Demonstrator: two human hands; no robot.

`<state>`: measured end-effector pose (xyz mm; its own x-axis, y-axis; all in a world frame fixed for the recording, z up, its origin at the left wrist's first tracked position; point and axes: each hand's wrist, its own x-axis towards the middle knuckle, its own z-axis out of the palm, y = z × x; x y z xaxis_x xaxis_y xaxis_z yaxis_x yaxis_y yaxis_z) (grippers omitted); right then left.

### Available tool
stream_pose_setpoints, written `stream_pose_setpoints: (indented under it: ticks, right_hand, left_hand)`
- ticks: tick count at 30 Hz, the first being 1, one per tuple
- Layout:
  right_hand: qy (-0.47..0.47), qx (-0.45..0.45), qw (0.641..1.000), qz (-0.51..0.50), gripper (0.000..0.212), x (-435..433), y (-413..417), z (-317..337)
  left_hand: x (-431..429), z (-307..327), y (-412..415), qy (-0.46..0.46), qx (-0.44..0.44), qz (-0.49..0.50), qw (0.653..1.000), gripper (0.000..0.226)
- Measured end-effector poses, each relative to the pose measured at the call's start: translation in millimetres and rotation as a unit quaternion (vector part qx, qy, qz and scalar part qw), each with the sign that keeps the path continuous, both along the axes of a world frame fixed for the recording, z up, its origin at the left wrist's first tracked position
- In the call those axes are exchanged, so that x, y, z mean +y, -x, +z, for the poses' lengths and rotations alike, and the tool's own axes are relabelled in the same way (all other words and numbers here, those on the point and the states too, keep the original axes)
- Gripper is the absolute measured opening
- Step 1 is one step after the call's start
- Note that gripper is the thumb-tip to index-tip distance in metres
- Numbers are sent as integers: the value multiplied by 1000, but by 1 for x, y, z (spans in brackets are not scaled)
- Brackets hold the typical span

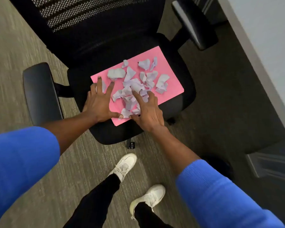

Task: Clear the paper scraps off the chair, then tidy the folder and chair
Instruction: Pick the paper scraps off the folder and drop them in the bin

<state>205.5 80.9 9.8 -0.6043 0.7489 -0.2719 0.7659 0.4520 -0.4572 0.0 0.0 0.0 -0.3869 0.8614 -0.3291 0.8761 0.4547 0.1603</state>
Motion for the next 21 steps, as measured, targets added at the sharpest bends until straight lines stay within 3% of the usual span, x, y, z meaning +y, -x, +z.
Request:
stream_pose_setpoints:
  ticks: [5,9,16,21]
  right_hand:
    - [-22,-32,999,9,89,12,20,-17]
    - [-61,-54,996,48,79,25,32,-26]
    - [-88,-28,994,53,36,35,46,-26]
    - [-88,3,996,34,31,38,51,-24]
  left_hand:
    - [4,-11,-3,-10,-7,-28,1000,127]
    - [9,-14,-10,-62,-30,-36,997,88]
    - [15,-18,-13,-152,-55,-27,986,35]
    - [21,-19,-11,-177,-68,-23,982,22]
